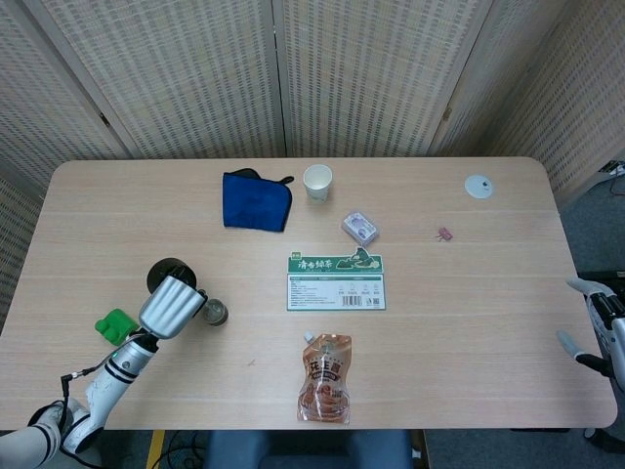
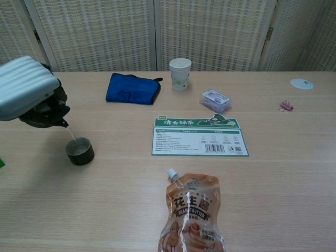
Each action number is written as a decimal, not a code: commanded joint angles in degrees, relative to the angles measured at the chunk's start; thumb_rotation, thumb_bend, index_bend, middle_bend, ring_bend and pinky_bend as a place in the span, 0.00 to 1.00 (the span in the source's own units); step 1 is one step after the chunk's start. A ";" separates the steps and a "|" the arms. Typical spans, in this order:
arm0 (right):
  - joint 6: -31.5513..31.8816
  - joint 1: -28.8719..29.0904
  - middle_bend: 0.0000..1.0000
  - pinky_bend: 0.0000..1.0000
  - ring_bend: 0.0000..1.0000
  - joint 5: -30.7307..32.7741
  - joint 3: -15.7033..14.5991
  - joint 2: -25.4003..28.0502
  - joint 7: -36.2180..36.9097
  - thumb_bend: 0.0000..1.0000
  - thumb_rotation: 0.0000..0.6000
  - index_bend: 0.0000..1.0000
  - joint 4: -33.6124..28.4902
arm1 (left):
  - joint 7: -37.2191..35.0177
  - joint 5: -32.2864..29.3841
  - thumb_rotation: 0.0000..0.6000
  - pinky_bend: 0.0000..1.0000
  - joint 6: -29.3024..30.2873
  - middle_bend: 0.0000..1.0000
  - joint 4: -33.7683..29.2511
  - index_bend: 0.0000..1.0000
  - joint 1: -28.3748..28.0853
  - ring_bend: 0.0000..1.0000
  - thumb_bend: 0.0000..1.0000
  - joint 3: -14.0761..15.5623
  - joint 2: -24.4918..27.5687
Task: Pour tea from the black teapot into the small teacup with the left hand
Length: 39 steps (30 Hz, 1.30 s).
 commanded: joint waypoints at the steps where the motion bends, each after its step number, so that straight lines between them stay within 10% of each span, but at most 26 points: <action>1: 0.04 -0.03 0.29 0.19 0.22 -0.01 0.00 -0.01 0.05 0.20 1.00 0.26 0.02 | -0.02 -0.02 1.00 0.53 -0.02 1.00 -0.06 0.96 -0.02 0.93 0.47 -0.02 0.00; 17: 0.26 -0.18 0.29 0.19 0.22 -0.04 0.02 0.00 0.06 0.20 1.00 0.26 0.01 | -1.77 -0.63 1.00 0.53 0.14 1.00 -0.57 0.96 0.16 0.93 0.47 -0.30 -0.04; 39: -0.06 0.09 0.29 0.19 0.22 -0.03 0.19 -0.05 -0.45 0.20 1.00 0.26 -0.45 | -24.29 -12.78 1.00 0.53 -3.98 1.00 -11.72 0.96 1.36 0.93 0.47 -6.44 2.90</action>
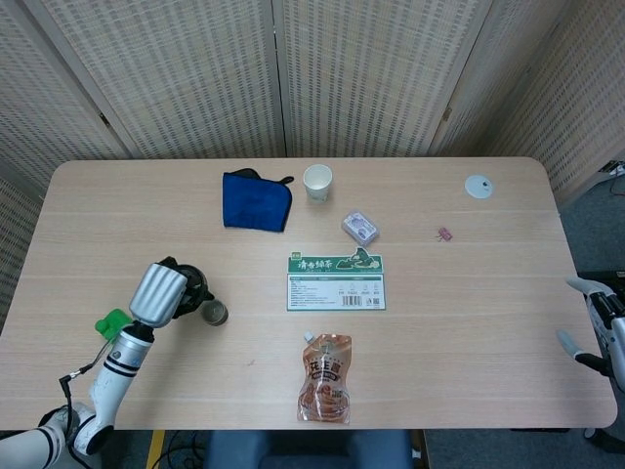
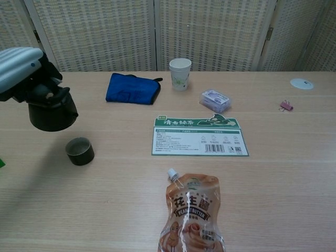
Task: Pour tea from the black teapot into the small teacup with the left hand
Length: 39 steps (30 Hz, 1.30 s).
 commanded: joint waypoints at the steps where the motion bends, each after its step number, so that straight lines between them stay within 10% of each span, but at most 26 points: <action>1: -0.08 0.06 0.29 0.19 0.22 0.00 0.01 -0.08 0.02 0.20 1.00 0.26 0.07 | -3.17 -3.52 0.99 0.53 -2.44 1.00 -3.59 0.96 0.35 0.93 0.47 -1.84 1.76; 6: -0.29 0.22 0.29 0.19 0.22 0.02 0.04 -0.29 0.21 0.20 1.00 0.26 0.31 | -8.20 -8.71 0.88 0.53 -7.11 1.00 -9.18 0.96 0.49 0.93 0.46 -3.50 4.68; 13: -0.28 0.20 0.29 0.19 0.22 0.08 0.03 -0.45 0.55 0.20 1.00 0.26 0.63 | -10.39 -12.71 0.39 0.52 -10.49 1.00 -11.07 0.95 0.35 0.93 0.26 -4.95 6.51; 25: -0.20 0.01 0.29 0.19 0.22 0.31 -0.05 -0.66 0.96 0.20 1.00 0.26 1.17 | -10.08 -16.48 0.15 0.51 -12.61 1.00 -6.19 0.95 -0.69 0.92 0.18 -7.02 4.91; 39: -0.48 -0.03 0.29 0.19 0.22 0.65 -0.09 -0.86 1.19 0.20 1.00 0.26 1.62 | -7.23 -15.25 0.13 0.45 -14.24 1.00 4.95 0.93 -2.29 0.89 0.17 -5.45 1.33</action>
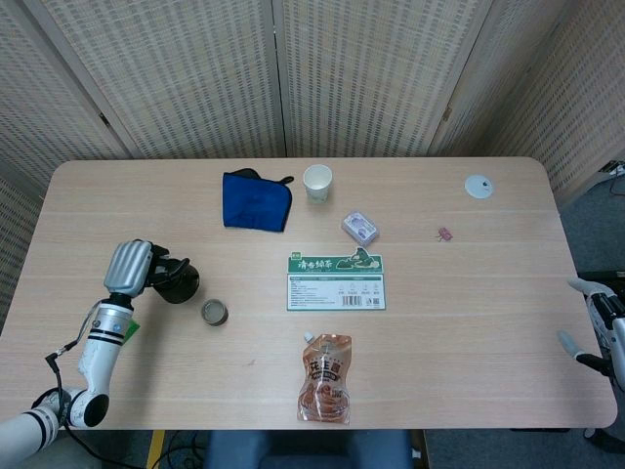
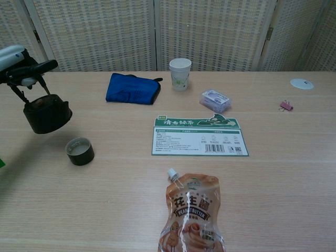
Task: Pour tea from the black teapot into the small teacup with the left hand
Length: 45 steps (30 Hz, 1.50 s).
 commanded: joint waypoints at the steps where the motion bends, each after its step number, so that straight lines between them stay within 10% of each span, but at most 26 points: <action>1: -0.04 -0.01 0.29 0.19 0.22 0.07 0.00 -0.03 0.03 0.20 1.00 0.26 0.04 | 0.64 0.67 0.13 0.44 -0.67 1.00 2.30 0.93 -0.45 0.89 0.17 0.74 -0.98; 35: -0.19 -0.28 0.29 0.19 0.22 0.46 -0.07 0.05 0.19 0.20 1.00 0.26 0.25 | 2.02 4.90 0.14 0.39 -3.05 1.00 14.82 0.88 -1.82 0.81 0.17 4.62 -6.26; 45: 0.04 -0.34 0.29 0.19 0.22 0.17 -0.09 0.13 0.17 0.20 1.00 0.26 0.12 | 3.63 4.51 0.14 0.38 -3.33 0.86 13.85 0.77 -1.31 0.67 0.17 4.79 -5.72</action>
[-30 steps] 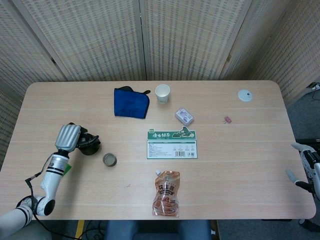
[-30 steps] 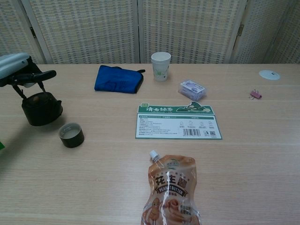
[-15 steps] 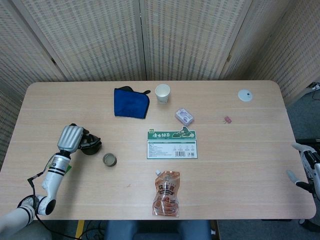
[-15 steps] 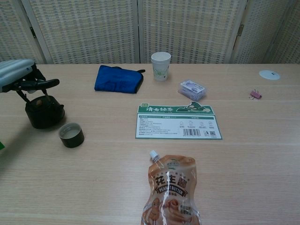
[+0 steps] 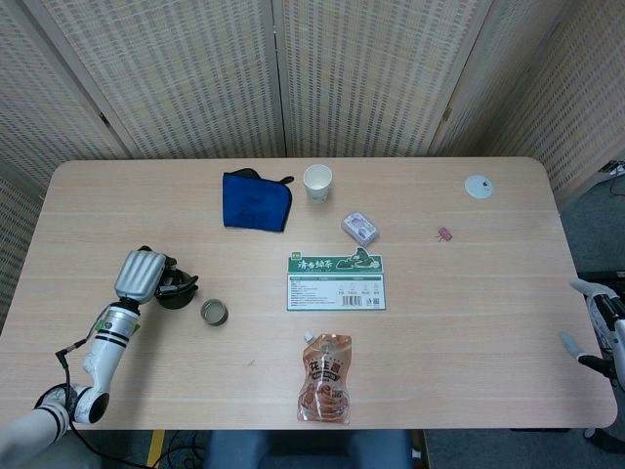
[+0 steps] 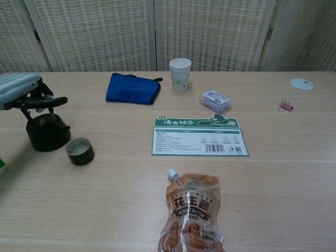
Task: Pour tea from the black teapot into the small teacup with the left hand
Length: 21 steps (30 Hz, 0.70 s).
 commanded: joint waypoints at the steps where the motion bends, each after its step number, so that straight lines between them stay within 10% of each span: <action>1: 0.09 -0.01 0.29 0.19 0.22 -0.09 0.01 0.02 0.00 0.20 1.00 0.26 -0.05 | 0.52 -0.28 0.14 0.38 -0.11 0.83 -0.59 0.75 0.21 0.65 0.17 -0.04 0.38; 8: 0.33 -0.13 0.29 0.19 0.22 -0.32 -0.06 -0.01 0.06 0.20 1.00 0.26 -0.09 | 1.08 -0.82 0.13 0.36 0.49 0.66 -2.75 0.63 0.84 0.49 0.17 -0.46 1.51; 15: 0.73 -0.34 0.29 0.19 0.22 -0.48 -0.09 0.01 0.24 0.20 1.00 0.26 -0.03 | 2.52 -3.17 0.12 0.07 -0.85 0.21 -8.82 0.36 1.77 0.15 0.17 -1.06 4.55; 21: 0.26 -0.25 0.29 0.19 0.22 -0.18 -0.13 -0.15 0.82 0.20 1.00 0.26 0.41 | 2.97 -3.34 0.11 0.04 2.22 0.17 -13.01 0.31 3.21 0.12 0.17 -1.71 6.07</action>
